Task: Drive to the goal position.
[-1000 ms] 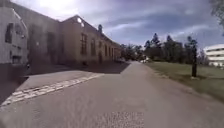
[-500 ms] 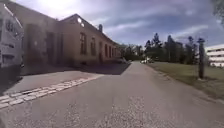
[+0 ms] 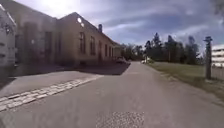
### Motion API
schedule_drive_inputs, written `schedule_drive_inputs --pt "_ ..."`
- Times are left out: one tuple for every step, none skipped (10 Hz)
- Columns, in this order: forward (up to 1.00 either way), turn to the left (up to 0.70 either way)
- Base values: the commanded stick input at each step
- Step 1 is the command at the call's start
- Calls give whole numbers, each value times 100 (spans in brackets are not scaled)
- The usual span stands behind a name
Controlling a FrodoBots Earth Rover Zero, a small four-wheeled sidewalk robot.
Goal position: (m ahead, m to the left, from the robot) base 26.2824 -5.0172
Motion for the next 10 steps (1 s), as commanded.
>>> schedule_drive_inputs --pt "70 6" --pt "70 6" --pt "70 6" --pt "70 6" --pt "70 6" --pt "70 6" --pt "70 6" --pt "70 6" --pt "70 6" --pt "70 6"
